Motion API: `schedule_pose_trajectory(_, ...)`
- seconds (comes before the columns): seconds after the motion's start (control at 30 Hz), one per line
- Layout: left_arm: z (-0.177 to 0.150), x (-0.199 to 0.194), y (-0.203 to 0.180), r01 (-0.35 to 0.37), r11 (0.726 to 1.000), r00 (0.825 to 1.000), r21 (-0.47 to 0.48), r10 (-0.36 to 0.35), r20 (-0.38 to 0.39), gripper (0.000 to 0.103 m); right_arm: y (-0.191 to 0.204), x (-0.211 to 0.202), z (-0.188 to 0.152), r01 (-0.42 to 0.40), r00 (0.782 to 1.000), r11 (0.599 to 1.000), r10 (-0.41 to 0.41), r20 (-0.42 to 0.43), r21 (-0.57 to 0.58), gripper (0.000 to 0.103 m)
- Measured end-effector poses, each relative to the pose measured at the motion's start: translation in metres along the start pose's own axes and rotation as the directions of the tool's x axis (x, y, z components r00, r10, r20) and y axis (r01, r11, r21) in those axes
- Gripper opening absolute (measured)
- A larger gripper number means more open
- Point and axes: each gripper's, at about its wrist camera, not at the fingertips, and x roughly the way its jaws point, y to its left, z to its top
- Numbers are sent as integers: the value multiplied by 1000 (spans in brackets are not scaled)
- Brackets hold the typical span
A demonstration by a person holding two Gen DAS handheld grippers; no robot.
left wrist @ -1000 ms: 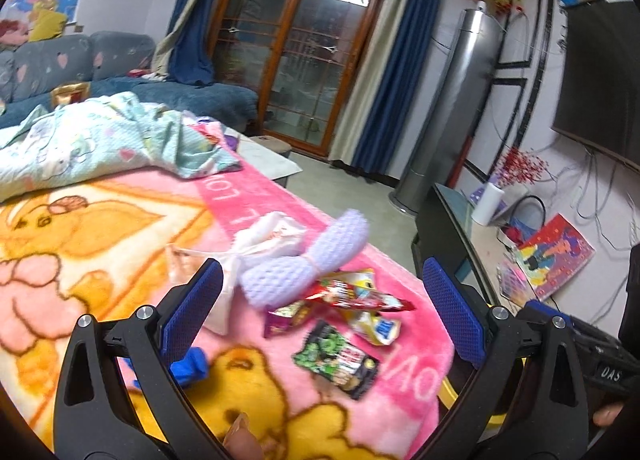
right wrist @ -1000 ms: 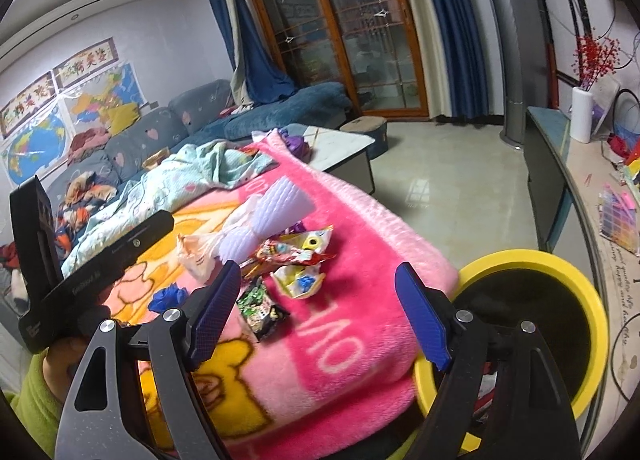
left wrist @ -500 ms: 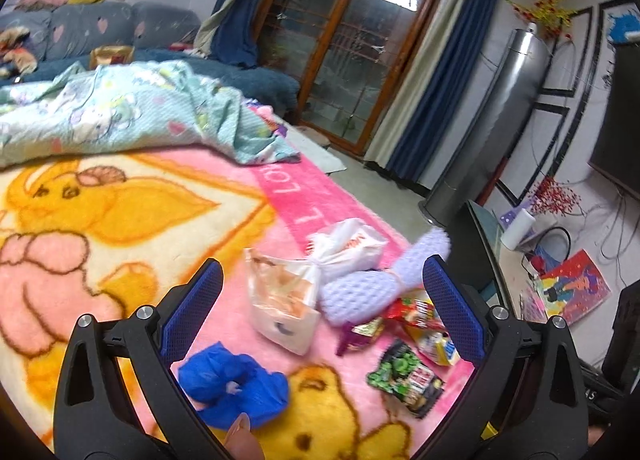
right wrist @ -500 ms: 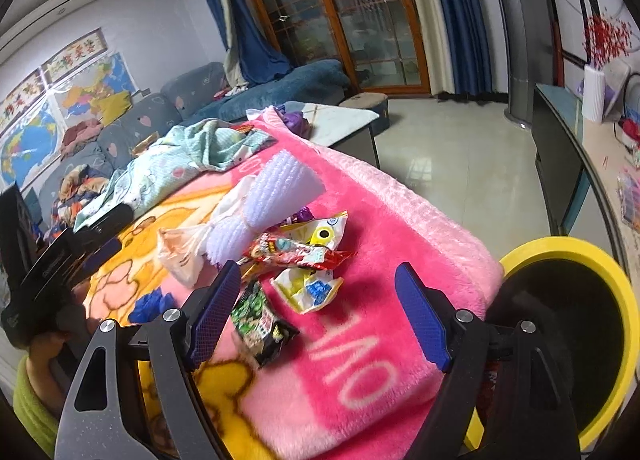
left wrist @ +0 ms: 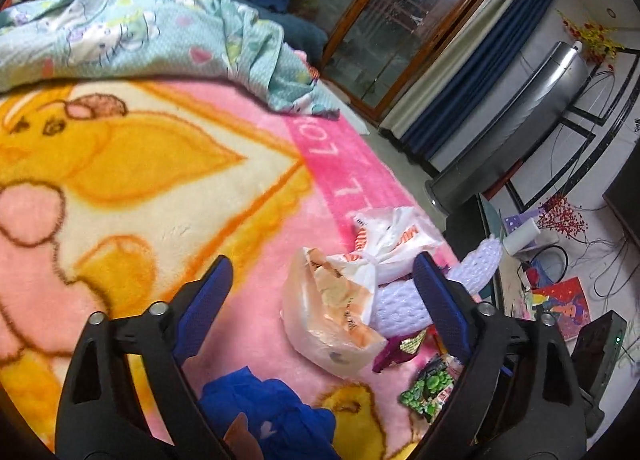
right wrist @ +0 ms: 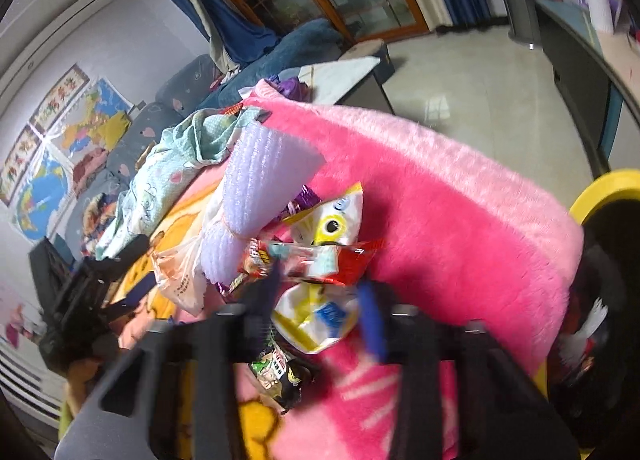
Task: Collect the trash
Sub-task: 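Grasp the clear plastic bag with the left gripper while the right gripper grasps a wrapper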
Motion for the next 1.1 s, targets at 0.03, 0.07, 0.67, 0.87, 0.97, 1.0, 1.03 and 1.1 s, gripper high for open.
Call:
schedule_pose_trajectory(0.03,0,3,2,0,1000,1000,-7,0,-12,70,-1,-1,0,-7,1000,1000,7,-2,8,20)
schedule_pose_trajectory(0.07,-1,5,3,3,1000,1000,-17,-3,-24,64,-2,-2,-1,-15,1000,1000,15,-3,13,16)
schedule_pose_trajectory(0.67,-7,-20,-17,26,997,999,78,-28,29,9,43,-44,-14,-23,996,974,41,74,-224,6)
schedule_pose_trajectory(0.87,-7,-42,-27,19,992,995,121,-30,91,9,58,-52,-19,-33,994,959,59,87,-280,5)
schedule_pose_trajectory(0.97,-6,-54,-28,24,992,993,127,-39,113,9,63,-57,-21,-35,994,952,66,93,-304,5)
schedule_pose_trajectory(1.0,-6,-57,-29,24,991,992,129,-40,119,9,65,-58,-21,-35,993,950,67,93,-310,5)
schedule_pose_trajectory(1.03,-7,-62,-29,28,991,991,133,-45,127,9,67,-59,-21,-34,993,947,67,96,-319,5)
schedule_pose_trajectory(1.1,-7,-68,-31,34,990,989,138,-53,136,9,70,-62,-22,-28,993,943,65,101,-331,5)
